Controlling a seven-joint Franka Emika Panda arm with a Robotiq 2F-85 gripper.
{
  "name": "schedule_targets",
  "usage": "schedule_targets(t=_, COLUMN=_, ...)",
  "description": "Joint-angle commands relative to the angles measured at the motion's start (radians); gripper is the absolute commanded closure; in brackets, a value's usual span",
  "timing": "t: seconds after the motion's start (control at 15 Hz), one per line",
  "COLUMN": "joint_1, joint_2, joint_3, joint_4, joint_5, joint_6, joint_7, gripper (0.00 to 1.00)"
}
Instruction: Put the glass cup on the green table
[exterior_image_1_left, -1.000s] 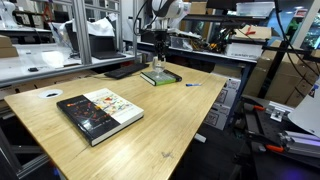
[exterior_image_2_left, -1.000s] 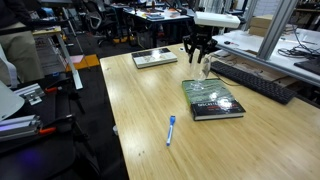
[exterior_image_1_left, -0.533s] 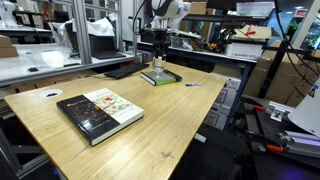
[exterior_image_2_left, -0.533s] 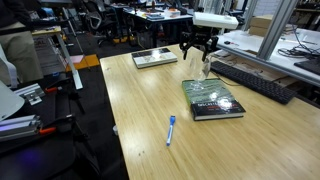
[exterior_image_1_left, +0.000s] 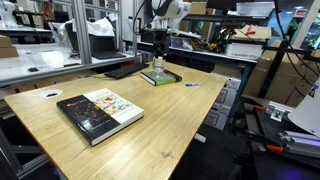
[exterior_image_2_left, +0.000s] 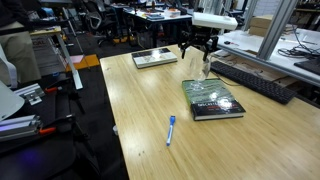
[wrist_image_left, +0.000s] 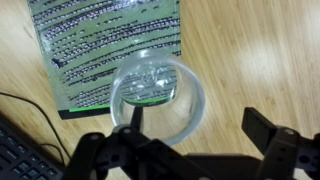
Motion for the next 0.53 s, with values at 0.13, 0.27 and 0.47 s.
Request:
schedule_targets(t=0.13, joint_1=-0.024, joint_2=-0.273, joint_3=0.005, joint_4=-0.296, joint_5=0.007, joint_6=0.024, joint_7=-0.012, gripper=0.0)
schedule_targets(t=0.27, joint_1=-0.024, joint_2=-0.359, joint_3=0.0, joint_4=-0.38, joint_5=0.009, joint_6=0.022, joint_7=-0.021, gripper=0.0)
schedule_targets(t=0.47, joint_1=-0.01, joint_2=-0.456, joint_3=-0.013, joint_4=-0.484, joint_5=0.005, joint_6=0.024, joint_7=-0.012, gripper=0.0)
